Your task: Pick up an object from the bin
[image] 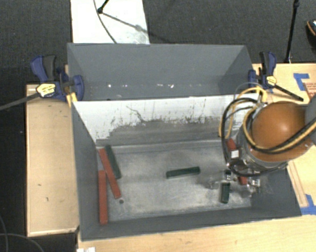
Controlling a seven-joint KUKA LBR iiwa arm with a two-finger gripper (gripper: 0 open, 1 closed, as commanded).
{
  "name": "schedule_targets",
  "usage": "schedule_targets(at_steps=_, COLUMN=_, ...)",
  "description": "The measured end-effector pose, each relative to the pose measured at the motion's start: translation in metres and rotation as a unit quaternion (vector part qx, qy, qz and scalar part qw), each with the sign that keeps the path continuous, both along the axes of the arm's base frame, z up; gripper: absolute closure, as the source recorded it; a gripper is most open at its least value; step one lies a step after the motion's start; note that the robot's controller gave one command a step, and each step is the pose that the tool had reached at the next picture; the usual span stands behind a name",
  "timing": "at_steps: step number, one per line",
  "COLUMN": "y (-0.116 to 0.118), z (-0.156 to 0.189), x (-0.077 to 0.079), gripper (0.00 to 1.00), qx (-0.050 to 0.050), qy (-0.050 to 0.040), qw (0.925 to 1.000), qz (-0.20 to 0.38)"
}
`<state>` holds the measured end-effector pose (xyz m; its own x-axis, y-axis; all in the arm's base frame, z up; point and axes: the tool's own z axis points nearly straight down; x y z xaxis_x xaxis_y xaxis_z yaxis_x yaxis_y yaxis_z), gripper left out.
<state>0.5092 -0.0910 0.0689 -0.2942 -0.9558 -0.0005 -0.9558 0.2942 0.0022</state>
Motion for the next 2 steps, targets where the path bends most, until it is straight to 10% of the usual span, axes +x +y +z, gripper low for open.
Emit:
schedule_targets(at_steps=1, y=0.0005, z=0.0001, x=0.0, gripper=0.0, qx=0.0, qy=0.0002, qw=1.0, qz=-0.001)
schedule_targets(at_steps=2, y=0.0004, z=0.0002, x=0.0, gripper=1.0, qx=0.0, qy=0.0002, qw=1.0, qz=-0.002)
